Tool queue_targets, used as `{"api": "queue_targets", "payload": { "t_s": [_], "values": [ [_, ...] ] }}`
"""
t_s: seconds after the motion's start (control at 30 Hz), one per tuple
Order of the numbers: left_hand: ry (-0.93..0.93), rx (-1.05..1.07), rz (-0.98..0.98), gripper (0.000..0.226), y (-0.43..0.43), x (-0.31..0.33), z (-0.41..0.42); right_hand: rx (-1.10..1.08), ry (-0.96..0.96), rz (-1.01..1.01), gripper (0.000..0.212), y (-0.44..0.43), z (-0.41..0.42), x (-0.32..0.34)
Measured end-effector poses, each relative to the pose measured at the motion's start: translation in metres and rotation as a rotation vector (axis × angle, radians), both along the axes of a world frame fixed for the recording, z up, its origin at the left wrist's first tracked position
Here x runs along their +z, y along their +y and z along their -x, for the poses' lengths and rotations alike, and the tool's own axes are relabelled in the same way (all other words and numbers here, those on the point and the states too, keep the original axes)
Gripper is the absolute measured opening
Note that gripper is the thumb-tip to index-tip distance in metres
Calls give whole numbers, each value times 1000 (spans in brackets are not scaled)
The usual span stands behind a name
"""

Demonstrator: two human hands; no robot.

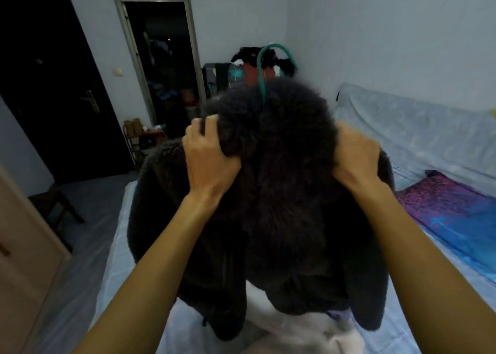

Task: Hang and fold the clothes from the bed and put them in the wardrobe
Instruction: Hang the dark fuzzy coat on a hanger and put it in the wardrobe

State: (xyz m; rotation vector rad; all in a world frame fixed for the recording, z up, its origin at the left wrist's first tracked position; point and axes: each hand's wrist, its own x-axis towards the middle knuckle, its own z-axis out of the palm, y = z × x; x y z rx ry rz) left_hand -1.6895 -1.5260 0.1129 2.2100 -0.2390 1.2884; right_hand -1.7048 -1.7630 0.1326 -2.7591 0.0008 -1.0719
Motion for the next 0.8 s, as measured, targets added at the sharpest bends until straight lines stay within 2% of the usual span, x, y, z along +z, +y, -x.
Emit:
{"api": "queue_targets", "payload": {
  "t_s": [0.1, 0.17, 0.23, 0.27, 0.3, 0.33, 0.4, 0.47, 0.53, 0.6, 0.7, 0.77, 0.8],
  "values": [
    [80, -140, -63, 50, -5, -27, 15, -16, -62, 4, 14, 6, 6, 5],
    [130, -253, 95, 46, 2, -35, 24, -25, -118, 4, 14, 8, 3, -3],
    [46, -215, 334, 36, 20, -25, 22, -29, -150, 0, 9, 6, -1, -14],
    [22, -165, 369, 32, 32, -16, 18, -30, -168, -10, 6, 5, -2, -19],
    [40, -119, 319, 31, 45, -8, 10, -27, -195, -16, 7, 3, -2, -21],
    [94, -77, 186, 33, 57, 0, 1, -25, -220, -19, 10, 3, -1, -22],
    [225, -16, -166, 40, 73, 9, -17, -21, -263, -24, 15, 2, 2, -20],
    [314, -90, -328, 44, 75, 14, -24, -23, -294, -35, 15, 2, 4, -18],
    [399, -224, -266, 42, 61, 18, -19, -33, -317, -59, 12, 0, 4, -17],
    [446, -261, -140, 34, 48, 20, -17, 2, -286, -81, 10, -4, 1, -16],
    [269, -214, -92, 38, 42, 27, -17, 34, -118, 9, 8, -19, -6, -14],
    [187, -176, -114, 42, 45, 30, -21, -61, -18, 70, 22, -37, -9, -16],
    [156, -150, -122, 45, 48, 32, -22, -83, 20, 30, 28, -43, -9, -15]
  ]
}}
